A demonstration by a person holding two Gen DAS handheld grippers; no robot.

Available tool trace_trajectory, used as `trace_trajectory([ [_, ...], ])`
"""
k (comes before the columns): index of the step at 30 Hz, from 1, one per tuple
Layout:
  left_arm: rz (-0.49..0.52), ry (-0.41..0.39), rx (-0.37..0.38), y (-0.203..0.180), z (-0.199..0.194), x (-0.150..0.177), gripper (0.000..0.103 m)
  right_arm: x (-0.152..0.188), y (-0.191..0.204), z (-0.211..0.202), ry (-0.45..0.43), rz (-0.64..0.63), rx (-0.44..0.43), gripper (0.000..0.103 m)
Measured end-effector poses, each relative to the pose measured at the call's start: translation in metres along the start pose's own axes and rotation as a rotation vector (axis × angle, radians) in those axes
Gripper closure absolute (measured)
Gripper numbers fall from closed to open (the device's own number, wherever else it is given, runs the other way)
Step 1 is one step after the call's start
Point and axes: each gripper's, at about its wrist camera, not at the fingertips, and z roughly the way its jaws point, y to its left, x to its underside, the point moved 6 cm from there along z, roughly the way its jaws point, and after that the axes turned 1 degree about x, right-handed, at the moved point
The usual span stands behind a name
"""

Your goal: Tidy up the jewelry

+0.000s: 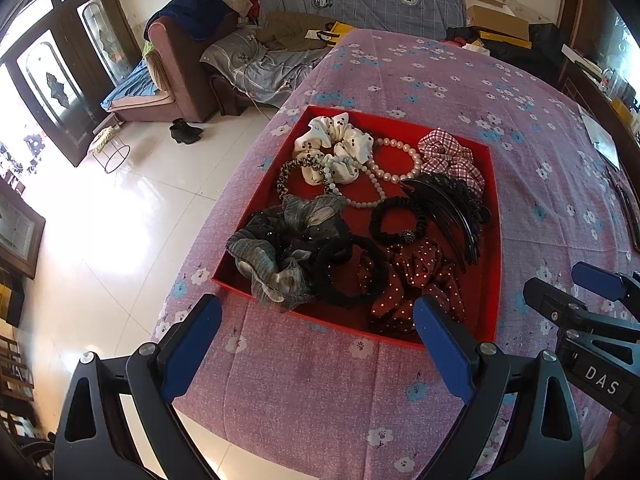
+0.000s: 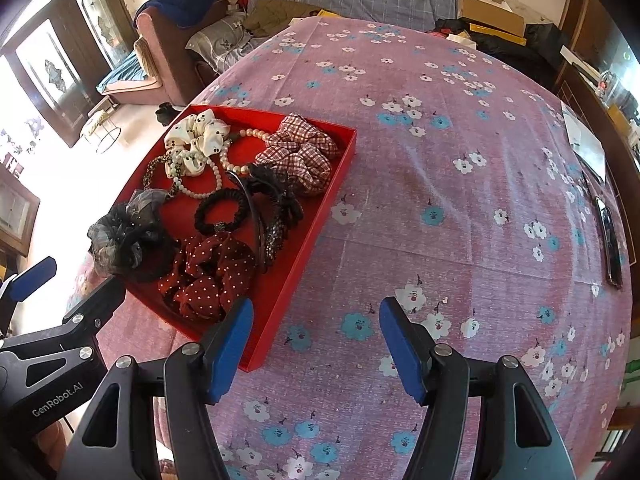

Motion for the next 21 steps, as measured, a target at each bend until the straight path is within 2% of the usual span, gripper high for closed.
trace_trajectory([
  [12, -0.021, 0.01, 0.013, 0.011, 0.003, 0.0, 0.007, -0.001, 0.007, 0.001, 0.003, -0.005, -0.002, 0.033],
  [21, -0.05, 0.016, -0.007, 0.011, 0.002, 0.004, 0.007, 0.005, 0.007, 0.0, 0.006, -0.015, -0.022, 0.033],
])
